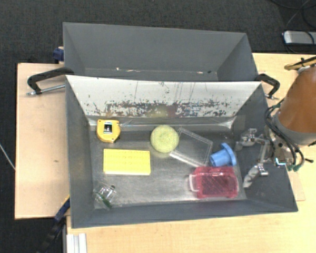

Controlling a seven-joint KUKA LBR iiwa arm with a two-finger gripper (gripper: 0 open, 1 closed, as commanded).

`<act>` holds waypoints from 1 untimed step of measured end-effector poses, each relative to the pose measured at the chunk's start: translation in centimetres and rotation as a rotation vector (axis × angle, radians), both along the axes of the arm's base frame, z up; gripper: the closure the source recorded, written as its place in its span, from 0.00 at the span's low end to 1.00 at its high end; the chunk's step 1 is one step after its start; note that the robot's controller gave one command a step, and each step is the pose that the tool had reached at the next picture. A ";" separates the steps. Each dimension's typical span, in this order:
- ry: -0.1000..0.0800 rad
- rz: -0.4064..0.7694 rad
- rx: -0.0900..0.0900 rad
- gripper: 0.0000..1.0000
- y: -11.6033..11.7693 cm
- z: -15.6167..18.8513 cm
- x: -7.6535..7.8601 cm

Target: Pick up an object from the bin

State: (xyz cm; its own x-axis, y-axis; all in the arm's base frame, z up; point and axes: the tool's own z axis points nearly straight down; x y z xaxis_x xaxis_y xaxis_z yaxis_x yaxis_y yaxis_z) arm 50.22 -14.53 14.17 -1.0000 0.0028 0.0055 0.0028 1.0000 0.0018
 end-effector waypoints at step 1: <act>-0.008 0.002 -0.002 0.00 0.1 0.4 0.2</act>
Offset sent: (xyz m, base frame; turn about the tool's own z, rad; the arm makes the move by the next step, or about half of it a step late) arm 0.0189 0.0531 -0.0717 0.0573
